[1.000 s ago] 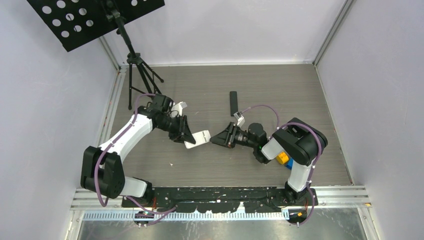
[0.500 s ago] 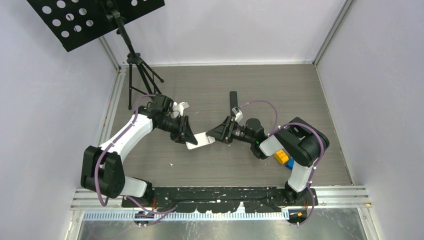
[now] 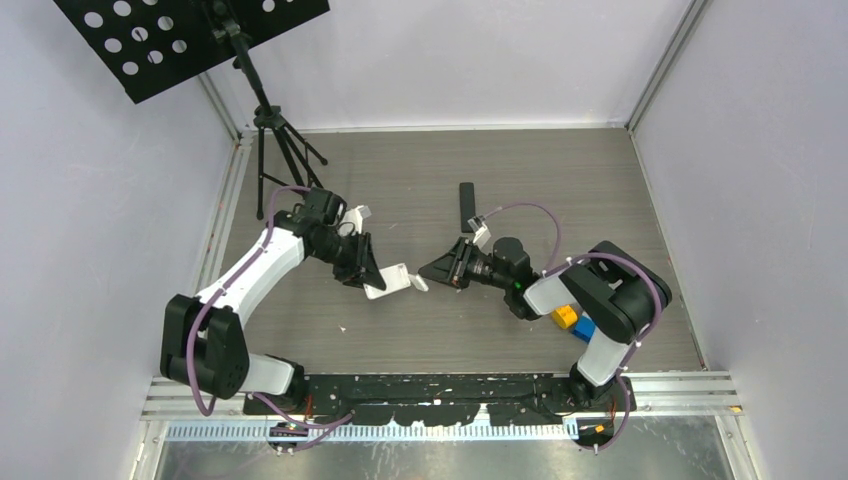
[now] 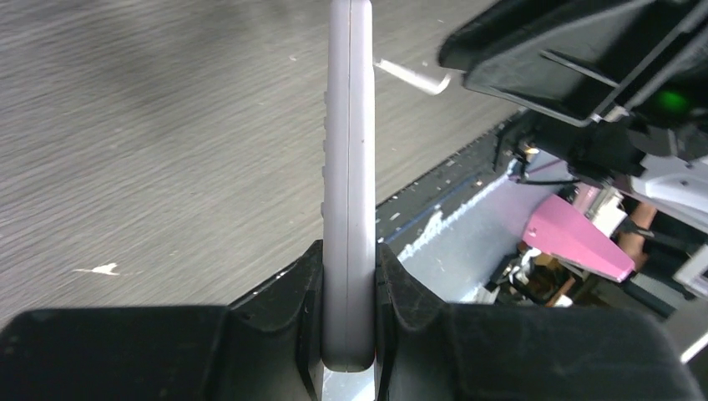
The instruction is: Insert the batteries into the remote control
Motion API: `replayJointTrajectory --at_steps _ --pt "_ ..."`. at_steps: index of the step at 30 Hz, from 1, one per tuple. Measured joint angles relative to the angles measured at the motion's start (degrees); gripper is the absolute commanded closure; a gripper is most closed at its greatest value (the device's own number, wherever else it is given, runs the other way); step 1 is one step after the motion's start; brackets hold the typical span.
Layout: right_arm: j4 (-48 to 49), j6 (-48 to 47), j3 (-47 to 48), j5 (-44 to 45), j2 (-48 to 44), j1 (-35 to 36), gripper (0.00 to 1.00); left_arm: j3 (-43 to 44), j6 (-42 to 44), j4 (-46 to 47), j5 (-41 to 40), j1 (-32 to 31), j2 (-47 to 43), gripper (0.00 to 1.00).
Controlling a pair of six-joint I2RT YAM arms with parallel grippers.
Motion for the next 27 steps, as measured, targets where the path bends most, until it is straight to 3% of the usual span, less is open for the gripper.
replayJointTrajectory --at_steps 4,9,14,20,27 --pt "-4.8 -2.1 0.0 1.5 -2.5 0.0 0.71 0.0 0.0 -0.3 -4.3 0.0 0.7 1.0" --pt "-16.9 -7.2 0.6 6.0 -5.7 0.0 0.41 0.0 0.0 -0.4 -7.3 0.0 2.3 1.0" --pt "-31.9 -14.1 2.4 10.8 -12.1 0.0 0.26 0.7 0.4 -0.8 -8.7 0.0 2.7 1.0" --pt "-45.0 -25.2 8.5 8.1 -22.1 0.0 0.22 1.9 2.3 -0.4 -3.7 -0.8 0.6 1.0" --pt "-56.6 -36.0 14.2 1.8 -32.7 0.2 0.18 2.9 5.5 2.3 5.5 -6.7 -5.3 1.0"
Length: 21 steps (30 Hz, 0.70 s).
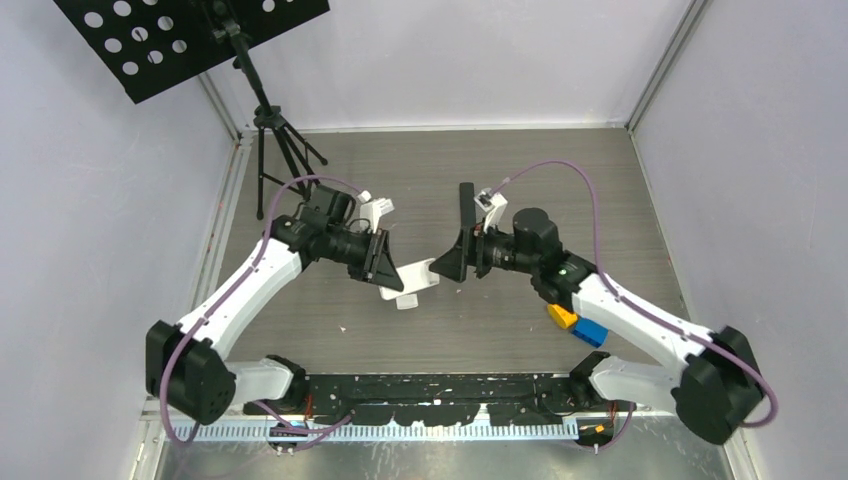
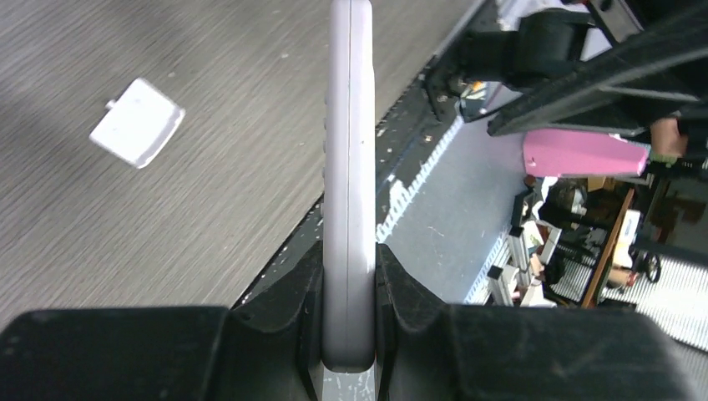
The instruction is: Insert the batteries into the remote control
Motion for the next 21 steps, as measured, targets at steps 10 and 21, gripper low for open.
replayJointTrajectory --at_steps 10,21 --pt "-6.3 -2.5 0.3 -2.8 -16.7 0.1 0.12 -0.4 0.3 8.9 12.5 -0.2 -11.1 1.0" --pt "5.9 9.7 0.2 -13.5 -15.2 0.1 0.5 -0.7 0.2 15.3 22.0 -0.3 -16.9 1.0"
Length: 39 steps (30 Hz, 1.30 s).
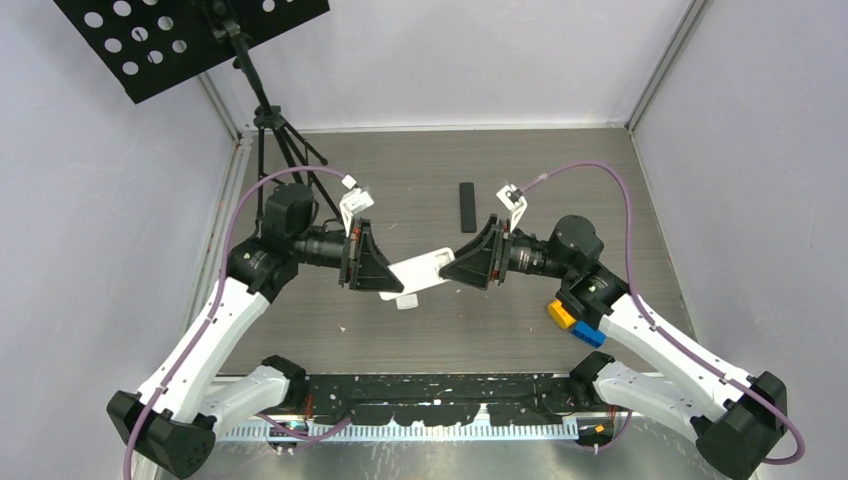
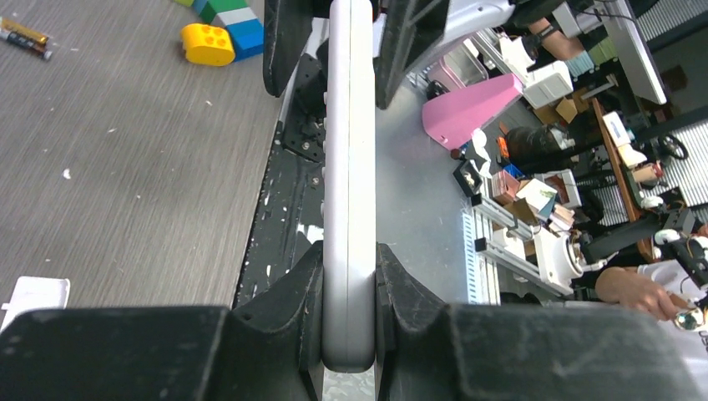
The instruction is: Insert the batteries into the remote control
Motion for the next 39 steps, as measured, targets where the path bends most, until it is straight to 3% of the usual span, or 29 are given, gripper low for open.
replayJointTrajectory --at_steps 4,7,9,11,13,17,24,34,36,39 --pt "5.4 4.1 0.0 -1.6 0.9 0.0 0.81 0.0 -0.5 1.4 1.5 0.0 -1.3 0.99" --pt "10.3 7.0 0.0 -2.2 1.9 0.3 0.93 -0.4 -3.3 3.5 2.1 0.3 -1.6 0.66" --pt "12.8 8.8 -0.1 -1.8 2.6 0.3 0.96 -1.0 -7.3 7.3 2.1 0.5 -2.0 0.44" --pt "14.8 10.9 -0.5 1.0 3.0 0.3 0.97 -2.1 -12.2 14.2 1.2 0.4 -2.4 0.3" --pt "16.2 12.3 -1.3 4.5 2.8 0.3 0.97 -3.6 -18.7 21.7 -0.6 0.2 -2.7 0.24" --pt "18.3 14.9 -3.2 11.4 1.9 0.3 0.97 -7.1 -32.5 36.9 -5.8 0.1 -2.8 0.23" --pt "24.3 18.9 -3.5 16.9 2.3 0.4 0.97 -8.1 -45.6 49.4 -12.4 0.1 -2.2 0.35" --pt "27.3 20.6 -3.5 17.1 5.1 0.4 0.97 -8.1 -47.5 48.0 -16.0 0.3 0.7 0.65" --pt "27.2 20.6 -3.5 17.1 5.6 0.4 0.97 -8.1 -47.4 47.0 -16.4 0.3 1.4 0.75" --pt "27.1 20.9 -3.5 17.0 6.2 0.4 0.91 -8.1 -46.8 45.9 -16.7 0.3 2.1 1.0"
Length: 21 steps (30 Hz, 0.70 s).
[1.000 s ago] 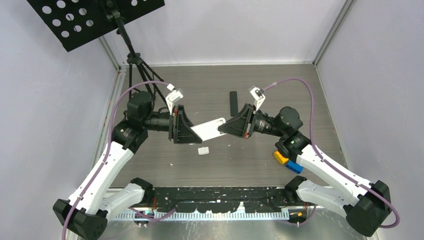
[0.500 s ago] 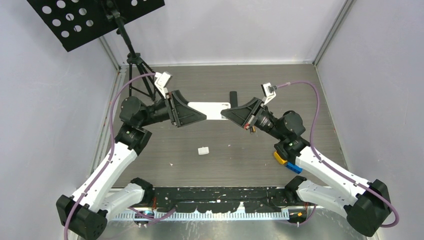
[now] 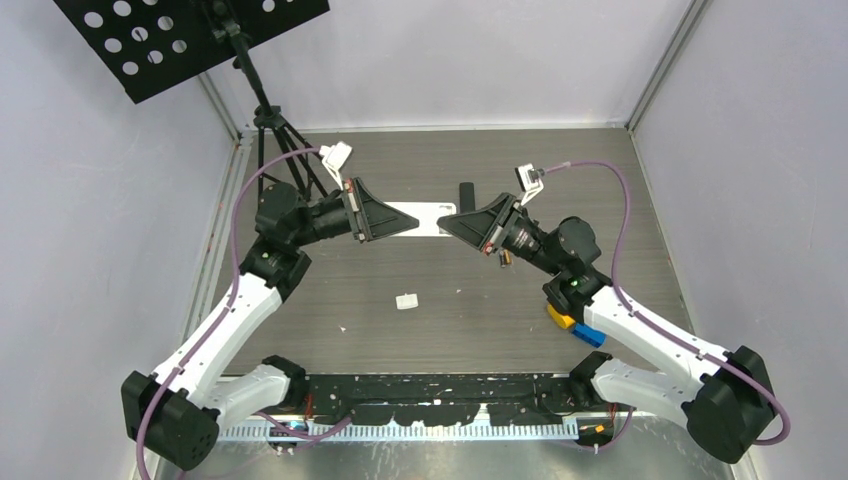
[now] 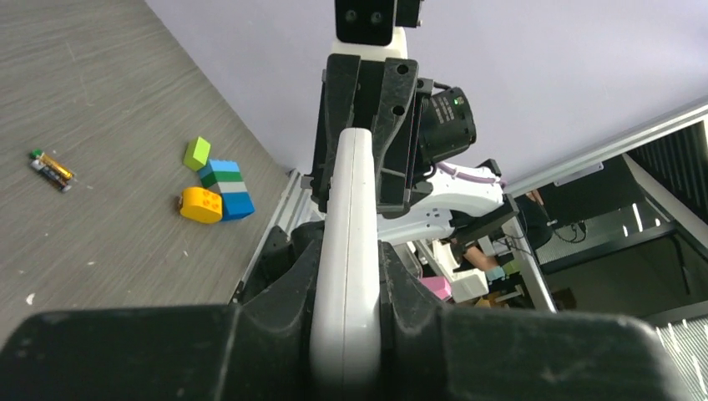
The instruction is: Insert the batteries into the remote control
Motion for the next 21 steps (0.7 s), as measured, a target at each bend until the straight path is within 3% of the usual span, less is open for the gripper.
replayJointTrajectory --at_steps 4,6,12,17,21 --pt "-2.1 -0.1 0.4 -0.1 0.2 -0.1 0.38 0.3 3.2 -1.7 -0.2 0.1 0.1 1.0" --pt "-5.3 -1.7 0.7 0.5 -0.1 -0.1 0.26 0.8 6.7 -5.0 -1.0 0.0 0.0 1.0" --pt "-21.6 -9.4 1.3 7.6 -5.4 0.0 0.24 0.7 20.8 -15.9 -4.3 -0.1 -1.6 1.0" --pt "-36.6 -15.4 2.9 19.3 -10.9 0.0 0.27 -2.1 30.3 -18.7 -5.4 -0.1 -4.2 1.0" --pt "-48.2 -18.6 5.3 29.0 -9.9 -0.2 0.28 -3.6 35.3 -19.7 -5.2 -0.1 -4.4 1.0"
